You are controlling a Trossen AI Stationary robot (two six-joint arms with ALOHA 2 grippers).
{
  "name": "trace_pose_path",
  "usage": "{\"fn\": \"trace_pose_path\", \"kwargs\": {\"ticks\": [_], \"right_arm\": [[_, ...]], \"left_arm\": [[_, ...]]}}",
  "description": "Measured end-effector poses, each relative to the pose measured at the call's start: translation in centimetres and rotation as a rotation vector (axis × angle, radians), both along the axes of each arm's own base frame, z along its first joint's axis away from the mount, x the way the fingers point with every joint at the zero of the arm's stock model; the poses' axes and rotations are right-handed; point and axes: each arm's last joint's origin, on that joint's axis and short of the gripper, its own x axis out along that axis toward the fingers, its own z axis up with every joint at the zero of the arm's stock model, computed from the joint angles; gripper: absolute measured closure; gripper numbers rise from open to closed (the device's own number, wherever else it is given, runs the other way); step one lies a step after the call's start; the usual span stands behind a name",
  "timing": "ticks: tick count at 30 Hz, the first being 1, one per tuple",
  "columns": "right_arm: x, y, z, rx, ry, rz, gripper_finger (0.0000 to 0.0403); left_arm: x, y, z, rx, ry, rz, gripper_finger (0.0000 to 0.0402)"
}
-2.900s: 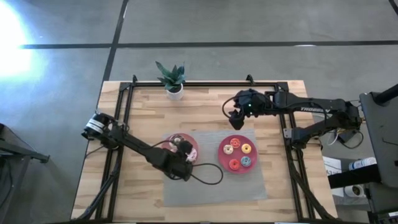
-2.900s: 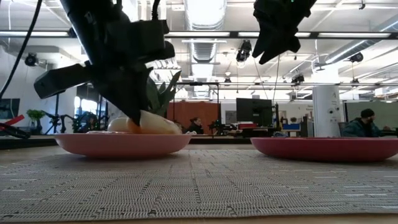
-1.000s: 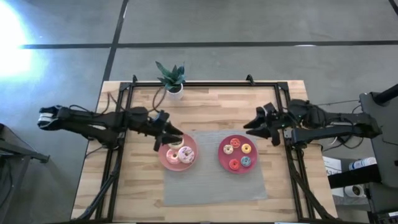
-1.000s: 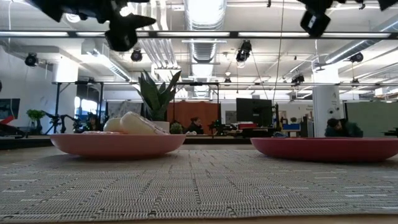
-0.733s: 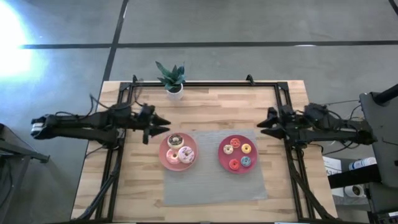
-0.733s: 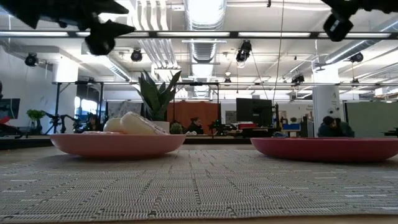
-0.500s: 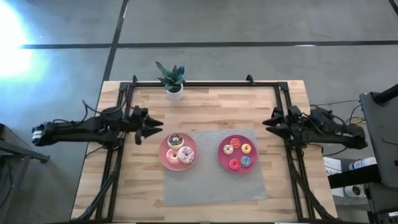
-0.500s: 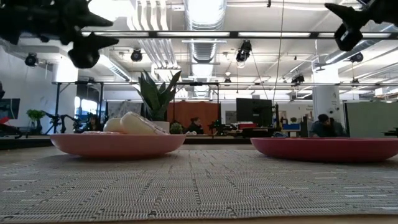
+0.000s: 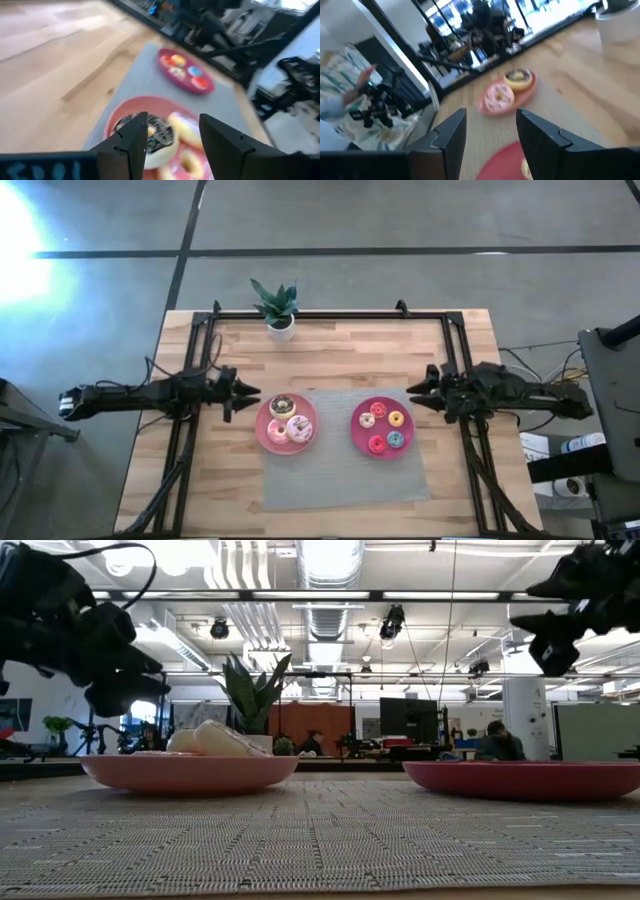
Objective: Pick & Place donuts
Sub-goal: Return to home position
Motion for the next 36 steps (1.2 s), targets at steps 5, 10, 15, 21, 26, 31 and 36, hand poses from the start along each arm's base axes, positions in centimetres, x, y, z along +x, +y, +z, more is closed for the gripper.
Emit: {"fn": "trace_pose_path", "kwargs": {"ticks": [5,10,15,21,26,31,36], "right_arm": [[0.5,0.0,-2.0,0.006,0.083,0.001,0.0239],[0.8,-0.1,-3.7,0.012,0.138,-0.003,0.0239],[1.0,-0.1,-3.8,0.009,0.13,-0.002,0.0239],[1.1,-0.1,-3.9,0.009,0.148,-0.003,0.0239],[1.2,-0.1,-3.9,0.01,0.155,-0.006,0.0239],[1.2,-0.1,-3.9,0.009,0.155,-0.006,0.0239],[1.2,-0.1,-3.9,0.009,0.157,-0.006,0.0239]], "left_arm": [[0.2,0.1,0.0,0.003,0.045,0.034,0.025],[-0.3,-0.1,0.4,0.017,-0.058,0.024,0.025],[-1.3,-0.2,1.8,0.037,-0.234,0.031,0.025],[-1.5,-0.3,3.2,0.057,-0.38,0.018,0.025],[-1.4,-0.4,2.7,0.353,-0.319,-0.038,0.025],[-1.4,-0.4,2.0,0.565,-0.232,-0.055,0.025],[-1.4,-0.3,1.9,0.5,-0.223,-0.006,0.025]]}}
